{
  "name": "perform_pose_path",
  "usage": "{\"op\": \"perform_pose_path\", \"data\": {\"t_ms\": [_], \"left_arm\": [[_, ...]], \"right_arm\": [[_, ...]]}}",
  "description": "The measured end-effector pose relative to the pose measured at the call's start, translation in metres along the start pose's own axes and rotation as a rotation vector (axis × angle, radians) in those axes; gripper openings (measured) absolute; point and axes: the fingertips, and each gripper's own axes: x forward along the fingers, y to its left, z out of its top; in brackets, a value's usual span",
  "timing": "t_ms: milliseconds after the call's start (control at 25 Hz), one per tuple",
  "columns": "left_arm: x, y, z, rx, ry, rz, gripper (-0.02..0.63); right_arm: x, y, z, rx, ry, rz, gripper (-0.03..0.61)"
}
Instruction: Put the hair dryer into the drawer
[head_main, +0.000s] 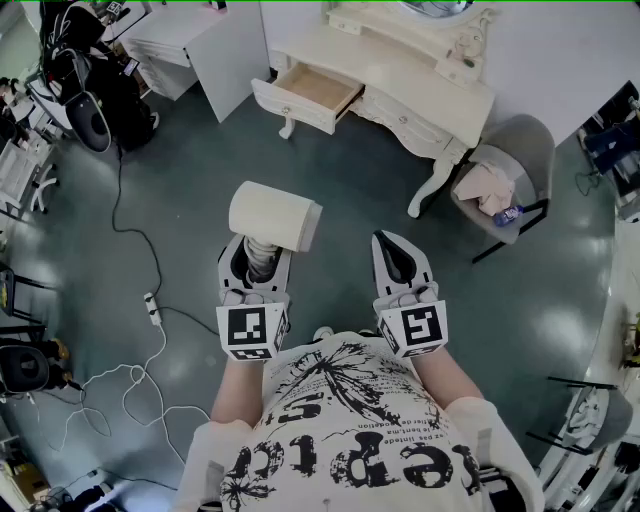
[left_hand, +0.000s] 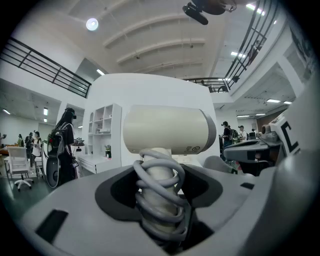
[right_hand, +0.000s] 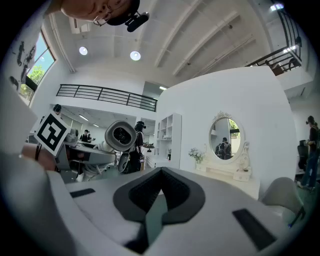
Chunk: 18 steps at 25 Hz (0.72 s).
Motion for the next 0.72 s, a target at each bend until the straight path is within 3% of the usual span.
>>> {"op": "perform_pose_path", "data": {"t_ms": [720], "left_arm": [[-0.02, 0.03, -0.009, -0.028, -0.001, 0.004, 0.252]], "right_arm": [[0.013, 0.027, -0.004, 0.021, 0.015, -0.006, 0.017]]}}
